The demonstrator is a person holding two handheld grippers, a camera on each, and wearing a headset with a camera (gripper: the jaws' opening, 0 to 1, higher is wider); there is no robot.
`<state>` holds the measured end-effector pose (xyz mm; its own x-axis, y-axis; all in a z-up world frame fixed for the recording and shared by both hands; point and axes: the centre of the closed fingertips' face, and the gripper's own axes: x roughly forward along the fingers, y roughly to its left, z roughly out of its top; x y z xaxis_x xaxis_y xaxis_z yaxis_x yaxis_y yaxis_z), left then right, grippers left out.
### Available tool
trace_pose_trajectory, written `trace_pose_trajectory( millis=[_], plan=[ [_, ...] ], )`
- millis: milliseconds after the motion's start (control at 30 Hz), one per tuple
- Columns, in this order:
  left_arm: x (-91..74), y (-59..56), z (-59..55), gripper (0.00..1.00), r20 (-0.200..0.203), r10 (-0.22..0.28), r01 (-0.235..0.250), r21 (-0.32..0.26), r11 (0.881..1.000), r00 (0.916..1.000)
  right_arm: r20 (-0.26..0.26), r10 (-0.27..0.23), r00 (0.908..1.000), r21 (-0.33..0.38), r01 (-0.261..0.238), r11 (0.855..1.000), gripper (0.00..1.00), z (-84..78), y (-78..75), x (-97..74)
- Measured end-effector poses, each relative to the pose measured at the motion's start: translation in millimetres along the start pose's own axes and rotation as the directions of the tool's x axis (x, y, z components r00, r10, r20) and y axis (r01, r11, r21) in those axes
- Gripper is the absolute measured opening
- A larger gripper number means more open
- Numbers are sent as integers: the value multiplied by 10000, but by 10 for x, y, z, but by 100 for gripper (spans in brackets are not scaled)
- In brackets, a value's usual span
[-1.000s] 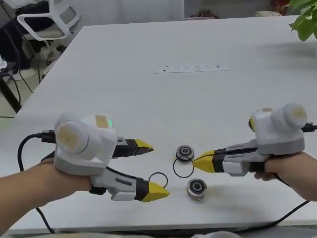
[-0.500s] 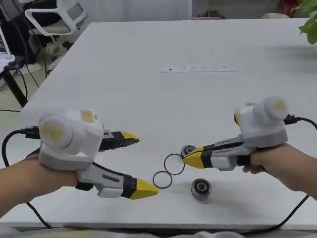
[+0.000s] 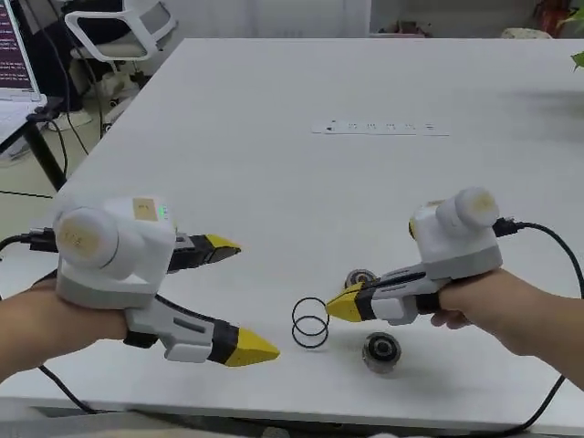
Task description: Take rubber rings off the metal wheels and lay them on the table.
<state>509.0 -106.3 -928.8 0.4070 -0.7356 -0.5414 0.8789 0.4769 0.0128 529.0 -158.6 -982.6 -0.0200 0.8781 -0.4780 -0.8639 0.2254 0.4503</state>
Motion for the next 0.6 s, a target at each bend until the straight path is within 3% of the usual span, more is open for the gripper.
trace_pose_trajectory(
  millis=[300, 600],
  plan=[
    [-40, 15, -46, 86, -85, 113, -114, -88, 9999, 9999, -405, -80, 9991, 309, 93, 9995, 0, -79, -23, 104],
    [-31, 29, -82, 85, -181, 134, -137, -187, 9997, 9997, -645, -359, 9973, 509, 392, 9979, 0, -177, -124, 94]
  ],
)
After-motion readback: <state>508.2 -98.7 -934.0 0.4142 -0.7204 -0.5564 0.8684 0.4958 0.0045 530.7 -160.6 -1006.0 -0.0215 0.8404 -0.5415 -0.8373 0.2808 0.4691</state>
